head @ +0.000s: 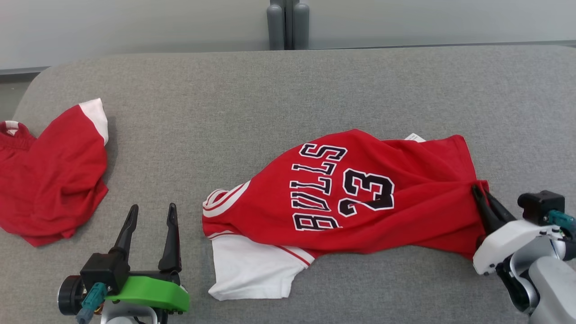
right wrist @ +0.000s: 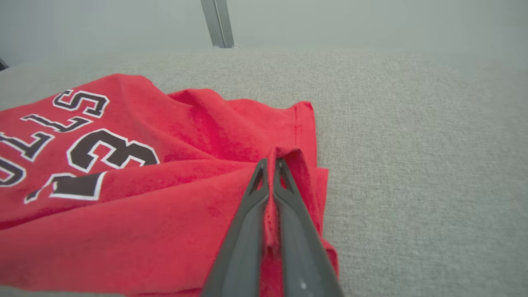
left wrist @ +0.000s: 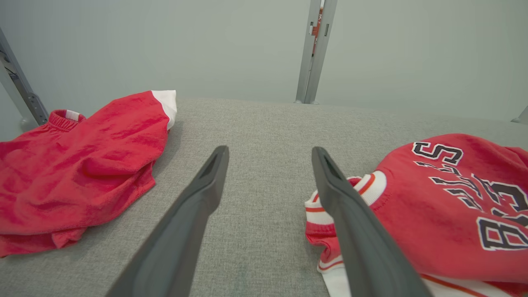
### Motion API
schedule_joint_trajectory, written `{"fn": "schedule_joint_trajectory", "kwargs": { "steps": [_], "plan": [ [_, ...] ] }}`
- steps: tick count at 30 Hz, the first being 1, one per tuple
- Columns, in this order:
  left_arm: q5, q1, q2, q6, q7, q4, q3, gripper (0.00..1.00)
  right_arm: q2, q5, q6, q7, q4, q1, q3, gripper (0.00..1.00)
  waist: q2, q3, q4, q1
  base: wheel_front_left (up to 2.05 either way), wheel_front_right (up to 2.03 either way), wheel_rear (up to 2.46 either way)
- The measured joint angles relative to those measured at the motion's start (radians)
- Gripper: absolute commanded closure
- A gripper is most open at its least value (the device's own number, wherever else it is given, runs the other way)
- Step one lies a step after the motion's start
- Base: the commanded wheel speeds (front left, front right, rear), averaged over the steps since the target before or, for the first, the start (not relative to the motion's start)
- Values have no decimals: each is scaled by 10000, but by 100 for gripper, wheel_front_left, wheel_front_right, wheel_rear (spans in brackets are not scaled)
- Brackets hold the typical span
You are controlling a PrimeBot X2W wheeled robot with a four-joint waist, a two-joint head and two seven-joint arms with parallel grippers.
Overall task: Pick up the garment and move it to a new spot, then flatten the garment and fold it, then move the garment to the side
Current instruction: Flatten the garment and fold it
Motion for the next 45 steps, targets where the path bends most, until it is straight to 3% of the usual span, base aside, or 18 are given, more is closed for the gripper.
{"fn": "schedule_joint_trajectory", "kwargs": {
  "steps": [9,10,11,12,13,14,15,16,23,32,45],
  "plan": [
    [-46,-91,0,21,0,-10,-12,0,675,132,0,75,1235,-1709,-410,100,0,127,40,0,0,0,0],
    [-61,-95,0,21,0,-4,-21,0,734,102,0,104,1499,-1878,-389,96,0,138,48,0,0,0,0],
    [-63,-99,0,25,-2,-2,-27,0,813,96,0,104,1785,-2057,-405,84,0,149,52,0,0,0,0],
    [-67,-105,0,42,0,0,-25,0,894,136,0,79,1988,-2192,-426,98,0,159,53,0,0,0,0],
    [-77,-126,0,44,0,8,-31,0,1001,226,0,12,2280,-2367,-485,97,0,169,54,0,0,0,0],
    [-77,-151,0,44,0,12,-44,0,1072,268,0,-29,2518,-2508,-493,78,0,174,57,0,0,0,0],
    [-77,-175,0,44,0,17,-59,0,1112,276,0,-123,2719,-2620,-487,52,0,174,64,0,0,0,0],
    [-77,-185,0,44,0,21,-73,0,1129,288,0,-188,2890,-2702,-487,0,0,169,71,0,0,0,0],
    [-79,-173,0,50,0,23,-27,0,1089,284,0,-525,2936,-2782,-506,0,0,36,40,0,0,0,0],
    [-17,92,0,61,0,-46,203,0,928,-433,0,-568,-662,-206,-1509,0,0,-314,-217,0,0,0,0],
    [107,241,0,38,0,-130,320,0,1302,-1519,0,-568,-3670,2801,-2337,0,0,-622,-592,0,0,0,0]
  ]
}}
